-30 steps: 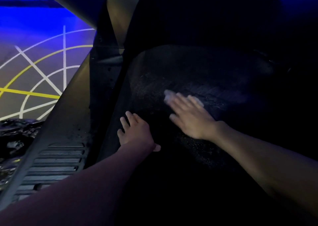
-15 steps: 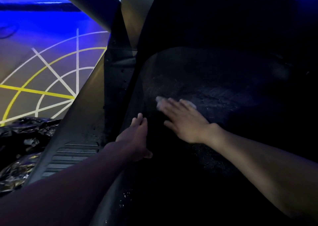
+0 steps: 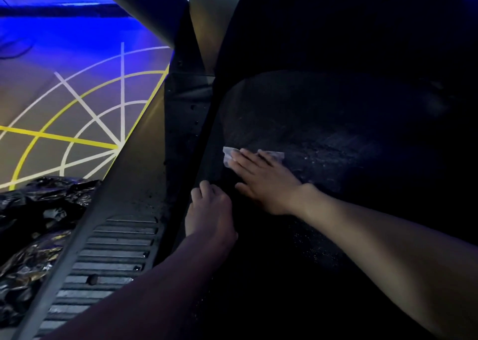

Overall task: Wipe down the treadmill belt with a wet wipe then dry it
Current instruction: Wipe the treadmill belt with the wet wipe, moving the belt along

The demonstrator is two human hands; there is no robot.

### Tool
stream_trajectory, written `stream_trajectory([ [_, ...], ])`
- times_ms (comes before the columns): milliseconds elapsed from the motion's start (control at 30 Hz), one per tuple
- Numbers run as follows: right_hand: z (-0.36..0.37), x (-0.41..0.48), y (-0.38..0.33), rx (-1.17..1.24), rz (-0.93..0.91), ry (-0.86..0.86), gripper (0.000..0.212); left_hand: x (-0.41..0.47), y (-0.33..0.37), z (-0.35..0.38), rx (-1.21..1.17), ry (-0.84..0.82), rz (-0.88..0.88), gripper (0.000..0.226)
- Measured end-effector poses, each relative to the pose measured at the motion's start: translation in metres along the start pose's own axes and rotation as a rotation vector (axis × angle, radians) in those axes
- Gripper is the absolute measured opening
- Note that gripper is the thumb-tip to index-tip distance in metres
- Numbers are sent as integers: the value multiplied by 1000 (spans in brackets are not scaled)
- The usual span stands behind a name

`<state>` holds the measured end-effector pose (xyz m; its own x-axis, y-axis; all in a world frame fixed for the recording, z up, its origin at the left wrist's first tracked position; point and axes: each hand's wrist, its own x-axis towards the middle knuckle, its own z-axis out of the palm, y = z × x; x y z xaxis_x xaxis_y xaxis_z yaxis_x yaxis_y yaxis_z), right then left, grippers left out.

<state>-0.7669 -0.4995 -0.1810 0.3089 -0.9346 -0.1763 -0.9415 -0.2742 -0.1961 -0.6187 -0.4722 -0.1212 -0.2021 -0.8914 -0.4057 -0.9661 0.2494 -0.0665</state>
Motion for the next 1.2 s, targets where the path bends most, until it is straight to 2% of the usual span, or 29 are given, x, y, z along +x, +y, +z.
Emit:
stream_trajectory([
  [33, -2, 7, 8, 2, 59, 12, 63, 1, 1, 0, -17, 2, -5, 81],
  [100, -5, 19, 7, 58, 300, 50, 64, 0, 1, 2, -52, 9, -10, 74],
  [133, -2, 24, -2, 82, 331, 64, 65, -1, 0, 4, -76, 19, -11, 74],
  [267, 1, 25, -26, 51, -29, 3, 61, -10, 0, 12, -159, 42, -11, 72],
  [300, -1, 27, -20, 55, -14, 11, 61, -13, 2, 15, -181, 53, -13, 66],
  [367, -3, 31, -22, 91, 163, 63, 62, -16, 3, 21, -209, 101, -64, 58],
  [400, 0, 34, -29, 90, 187, 70, 63, -17, 2, 24, -201, 133, -90, 58],
  [533, -2, 31, -34, 60, -96, -30, 60, -25, -5, 32, -206, 158, -97, 72],
  [600, -6, 29, -21, 132, 21, 7, 61, -23, -8, 32, -263, 156, -101, 76],
  [667, -3, 23, -30, 117, 69, -6, 63, -20, -10, 29, -307, 161, -144, 66],
  [767, 6, 10, -47, 1, -197, -47, 60, -21, -10, 23, -351, 151, -173, 61],
  [800, 7, 9, -44, -18, -214, -38, 60, -21, -10, 22, -361, 152, -182, 61],
  [900, 12, 5, -45, 30, -42, 21, 69, -19, -8, 23, -332, 153, -188, 54],
  [967, 16, 1, -56, 10, -155, 0, 86, -16, -8, 23, -321, 170, -184, 40],
  [1033, 13, -2, -45, -39, -218, -15, 75, -16, -8, 22, -328, 161, -191, 46],
  [1100, 5, -3, -27, 3, -32, 25, 63, -16, -7, 21, -312, 124, -184, 64],
  [1133, 2, -6, -25, 18, 61, 17, 65, -16, -7, 19, -305, 115, -183, 68],
  [1167, 4, -9, -28, 29, 75, 5, 67, -14, -7, 18, -303, 113, -182, 67],
  [1200, 8, -14, -34, 40, 6, -16, 68, -13, -6, 17, -303, 115, -180, 64],
])
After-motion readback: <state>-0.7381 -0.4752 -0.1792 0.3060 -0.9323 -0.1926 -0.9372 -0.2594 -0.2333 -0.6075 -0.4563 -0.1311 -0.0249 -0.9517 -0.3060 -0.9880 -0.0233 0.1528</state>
